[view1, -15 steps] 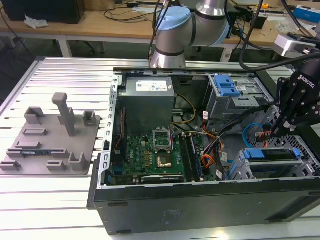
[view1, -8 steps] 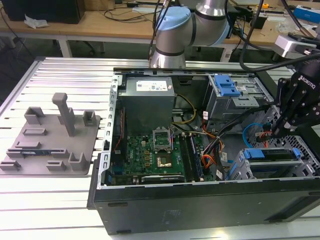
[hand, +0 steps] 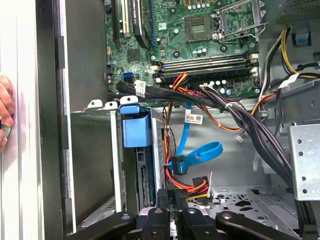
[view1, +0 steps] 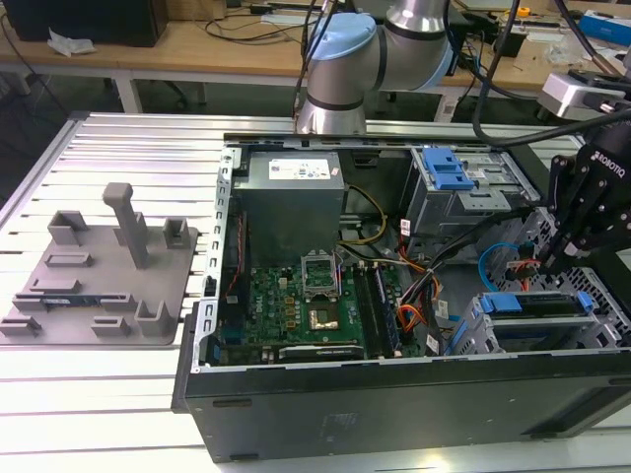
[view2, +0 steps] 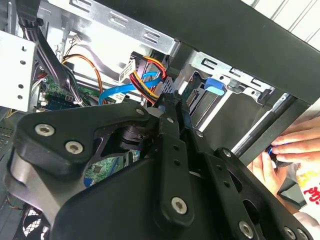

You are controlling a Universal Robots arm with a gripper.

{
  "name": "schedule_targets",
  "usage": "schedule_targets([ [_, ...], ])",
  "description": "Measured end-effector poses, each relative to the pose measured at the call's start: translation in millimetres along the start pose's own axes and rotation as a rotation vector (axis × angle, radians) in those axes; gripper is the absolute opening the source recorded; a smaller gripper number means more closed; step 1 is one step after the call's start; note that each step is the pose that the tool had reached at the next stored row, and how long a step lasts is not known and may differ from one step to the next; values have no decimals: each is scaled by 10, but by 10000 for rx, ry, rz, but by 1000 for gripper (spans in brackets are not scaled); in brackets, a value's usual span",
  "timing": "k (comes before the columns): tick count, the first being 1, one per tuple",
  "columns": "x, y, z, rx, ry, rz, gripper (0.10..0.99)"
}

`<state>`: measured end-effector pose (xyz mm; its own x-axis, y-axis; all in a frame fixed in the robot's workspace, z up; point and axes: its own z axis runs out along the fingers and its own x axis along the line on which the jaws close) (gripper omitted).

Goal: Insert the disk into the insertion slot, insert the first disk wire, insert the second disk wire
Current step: 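Insert the first disk wire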

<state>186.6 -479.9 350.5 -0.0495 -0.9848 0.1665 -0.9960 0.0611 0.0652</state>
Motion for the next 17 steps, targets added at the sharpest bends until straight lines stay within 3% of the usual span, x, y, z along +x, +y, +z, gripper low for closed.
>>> schedule_targets([
  [17, 150, -14, 24, 27, 8, -111, 165],
])
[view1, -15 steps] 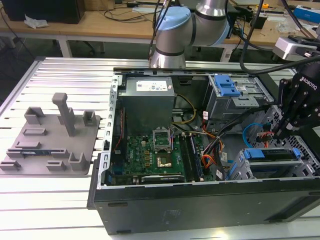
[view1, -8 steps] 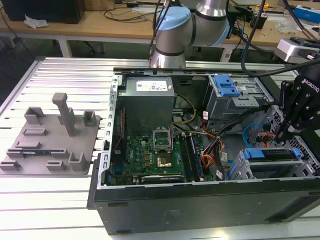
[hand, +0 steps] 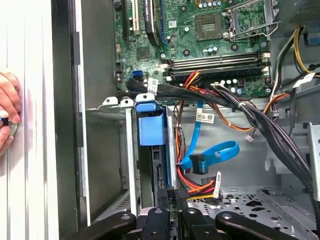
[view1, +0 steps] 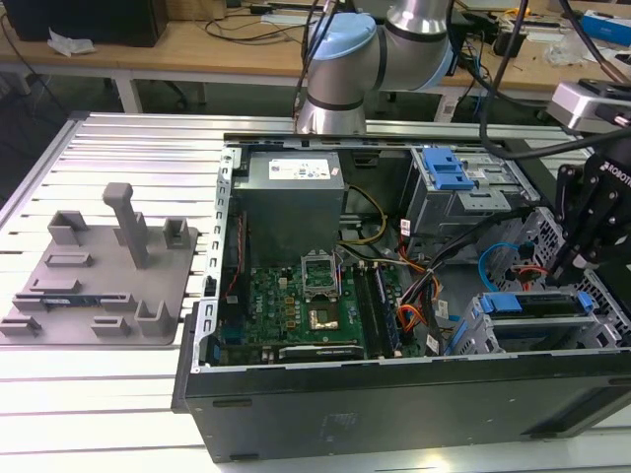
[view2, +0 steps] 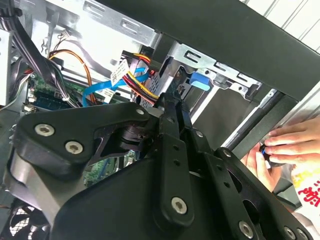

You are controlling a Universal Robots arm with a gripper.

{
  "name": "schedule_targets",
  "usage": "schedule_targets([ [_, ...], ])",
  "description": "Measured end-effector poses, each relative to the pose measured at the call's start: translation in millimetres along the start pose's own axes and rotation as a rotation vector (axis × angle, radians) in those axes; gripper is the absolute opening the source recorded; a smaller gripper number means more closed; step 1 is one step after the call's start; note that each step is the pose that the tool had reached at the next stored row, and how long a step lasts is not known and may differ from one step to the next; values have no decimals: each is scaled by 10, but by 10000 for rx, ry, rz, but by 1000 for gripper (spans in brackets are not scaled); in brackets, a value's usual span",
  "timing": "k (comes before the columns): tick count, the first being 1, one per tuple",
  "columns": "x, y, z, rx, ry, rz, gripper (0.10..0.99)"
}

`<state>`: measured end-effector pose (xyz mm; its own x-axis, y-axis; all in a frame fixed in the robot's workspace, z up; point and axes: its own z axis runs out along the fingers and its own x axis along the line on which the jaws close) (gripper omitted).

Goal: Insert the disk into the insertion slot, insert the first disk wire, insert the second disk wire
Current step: 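Insert the first disk wire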

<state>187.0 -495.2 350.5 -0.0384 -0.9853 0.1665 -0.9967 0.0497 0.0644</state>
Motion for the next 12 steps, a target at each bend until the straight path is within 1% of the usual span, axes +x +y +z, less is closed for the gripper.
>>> schedule_targets([
  [7, 52, -2, 10, 3, 0, -22, 165],
  [12, 64, -1, 16, 4, 2, -25, 165],
])
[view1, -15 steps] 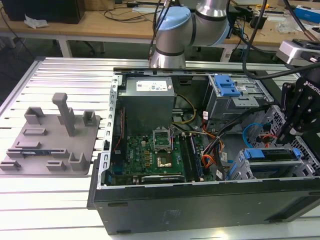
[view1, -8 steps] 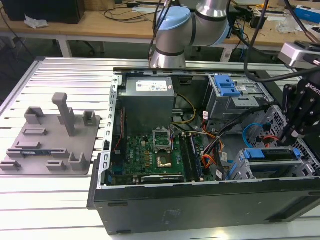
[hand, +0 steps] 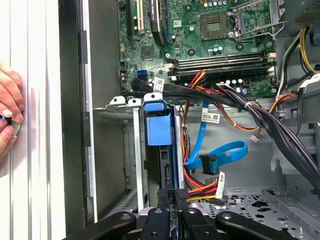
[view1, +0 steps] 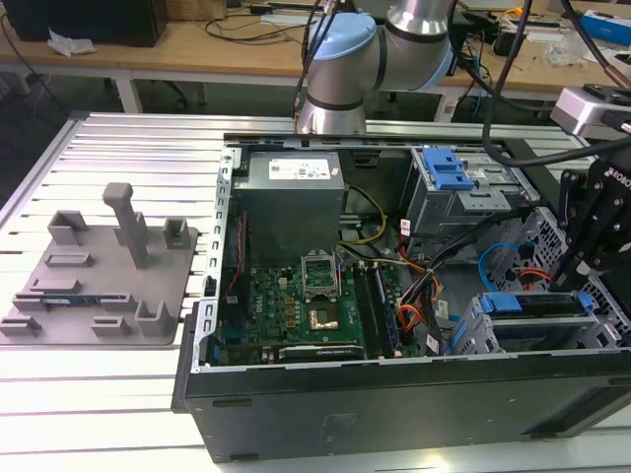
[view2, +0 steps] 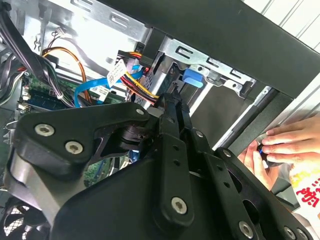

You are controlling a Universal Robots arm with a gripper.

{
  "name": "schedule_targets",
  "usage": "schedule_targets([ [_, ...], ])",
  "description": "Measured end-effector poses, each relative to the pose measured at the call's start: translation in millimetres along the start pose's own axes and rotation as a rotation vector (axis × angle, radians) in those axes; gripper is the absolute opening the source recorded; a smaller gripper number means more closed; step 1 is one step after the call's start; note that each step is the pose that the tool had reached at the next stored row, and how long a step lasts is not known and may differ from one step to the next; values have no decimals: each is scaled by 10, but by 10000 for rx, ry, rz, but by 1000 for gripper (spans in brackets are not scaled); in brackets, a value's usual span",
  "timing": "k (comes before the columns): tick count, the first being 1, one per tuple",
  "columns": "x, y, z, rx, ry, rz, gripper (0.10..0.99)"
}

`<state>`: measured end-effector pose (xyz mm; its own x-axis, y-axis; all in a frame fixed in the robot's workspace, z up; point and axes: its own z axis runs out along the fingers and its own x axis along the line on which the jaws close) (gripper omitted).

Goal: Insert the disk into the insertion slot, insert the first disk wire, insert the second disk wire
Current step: 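Insert the first disk wire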

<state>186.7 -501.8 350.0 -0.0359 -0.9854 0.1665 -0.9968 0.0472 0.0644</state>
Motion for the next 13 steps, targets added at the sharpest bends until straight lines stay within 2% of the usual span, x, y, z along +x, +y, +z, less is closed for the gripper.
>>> schedule_targets([
  [13, 23, 8, 28, 0, 1, -1, 165],
])
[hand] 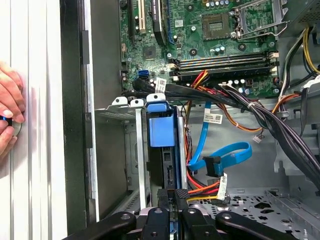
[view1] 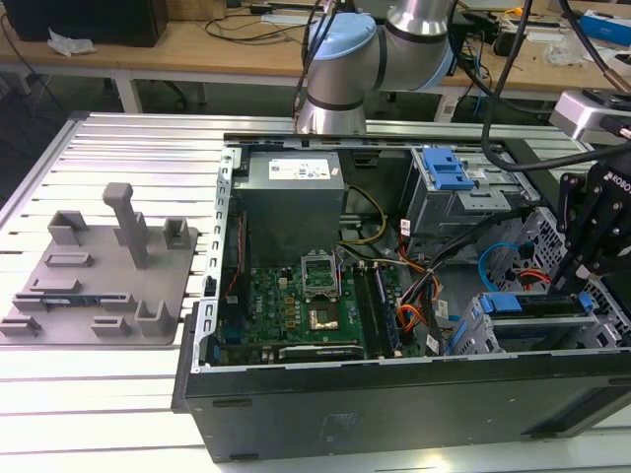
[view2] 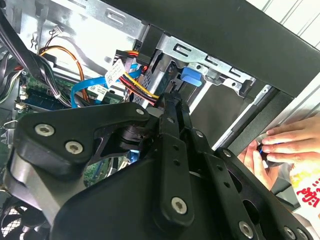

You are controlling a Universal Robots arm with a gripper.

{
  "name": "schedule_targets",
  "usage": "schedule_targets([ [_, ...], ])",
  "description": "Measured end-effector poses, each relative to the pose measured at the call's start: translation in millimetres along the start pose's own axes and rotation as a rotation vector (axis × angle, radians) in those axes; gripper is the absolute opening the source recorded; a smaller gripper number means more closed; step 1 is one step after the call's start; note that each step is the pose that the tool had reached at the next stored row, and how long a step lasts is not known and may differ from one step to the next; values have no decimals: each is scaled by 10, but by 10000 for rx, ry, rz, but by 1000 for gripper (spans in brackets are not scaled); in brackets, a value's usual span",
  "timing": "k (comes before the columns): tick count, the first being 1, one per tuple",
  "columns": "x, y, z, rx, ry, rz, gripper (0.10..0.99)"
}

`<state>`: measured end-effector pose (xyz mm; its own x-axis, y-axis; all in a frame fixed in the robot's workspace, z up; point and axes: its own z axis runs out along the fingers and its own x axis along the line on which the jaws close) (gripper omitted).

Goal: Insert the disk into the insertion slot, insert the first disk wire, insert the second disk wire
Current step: 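Insert the first disk wire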

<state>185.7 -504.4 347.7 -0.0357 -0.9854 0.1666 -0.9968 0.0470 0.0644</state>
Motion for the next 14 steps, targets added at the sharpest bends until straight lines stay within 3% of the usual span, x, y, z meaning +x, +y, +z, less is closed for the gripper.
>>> schedule_targets([
  [14, -7, -2, 34, 0, -1, -1, 165],
])
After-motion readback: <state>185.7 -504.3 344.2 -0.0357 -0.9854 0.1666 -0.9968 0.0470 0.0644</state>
